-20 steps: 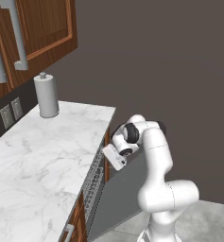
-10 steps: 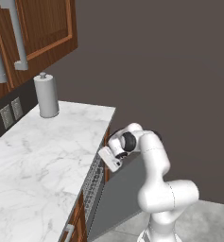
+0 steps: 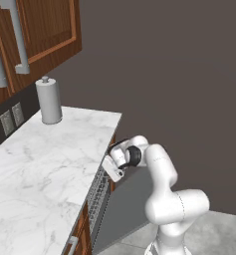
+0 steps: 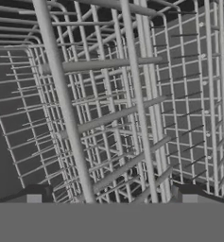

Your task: Open the dishwasher door and pull out the top rack.

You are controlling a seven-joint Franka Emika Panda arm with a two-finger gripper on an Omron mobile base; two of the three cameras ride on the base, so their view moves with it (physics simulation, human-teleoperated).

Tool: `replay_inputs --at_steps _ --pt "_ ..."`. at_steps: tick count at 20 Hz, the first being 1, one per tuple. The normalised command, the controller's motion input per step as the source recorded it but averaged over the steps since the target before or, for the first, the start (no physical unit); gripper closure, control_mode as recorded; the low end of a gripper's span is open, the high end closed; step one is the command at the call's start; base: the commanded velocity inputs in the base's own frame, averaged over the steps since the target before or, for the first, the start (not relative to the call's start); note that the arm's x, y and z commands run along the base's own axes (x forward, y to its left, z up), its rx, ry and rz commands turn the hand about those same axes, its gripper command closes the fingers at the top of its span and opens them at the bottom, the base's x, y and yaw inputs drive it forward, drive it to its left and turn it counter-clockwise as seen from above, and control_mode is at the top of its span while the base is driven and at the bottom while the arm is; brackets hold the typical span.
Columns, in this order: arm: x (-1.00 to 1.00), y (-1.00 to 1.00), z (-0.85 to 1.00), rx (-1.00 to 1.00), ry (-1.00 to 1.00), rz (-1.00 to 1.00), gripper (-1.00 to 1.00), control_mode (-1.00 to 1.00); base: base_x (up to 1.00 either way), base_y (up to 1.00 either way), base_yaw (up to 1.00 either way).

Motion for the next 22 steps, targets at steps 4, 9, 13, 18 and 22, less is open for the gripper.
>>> replay_inputs --at_steps 4,9,13,18,22 --pt "0.07 0.17 -0.19 0.0 0.0 0.0 -1.0 -1.0 0.0 0.0 0.0" --pt "0.12 0.15 -0.25 0.0 0.0 0.0 -1.0 -1.0 0.0 0.0 0.0" --pt "0.14 0.14 -0.23 0.0 0.0 0.0 -1.0 -1.0 0.0 0.0 0.0" --pt "0.1 0.14 -0.24 0.0 0.0 0.0 -1.0 -1.0 0.0 0.0 0.0" --pt "-0.01 0.01 -0.34 -0.15 0.0 -0.05 -1.0 -1.0 0.0 0.0 0.0"
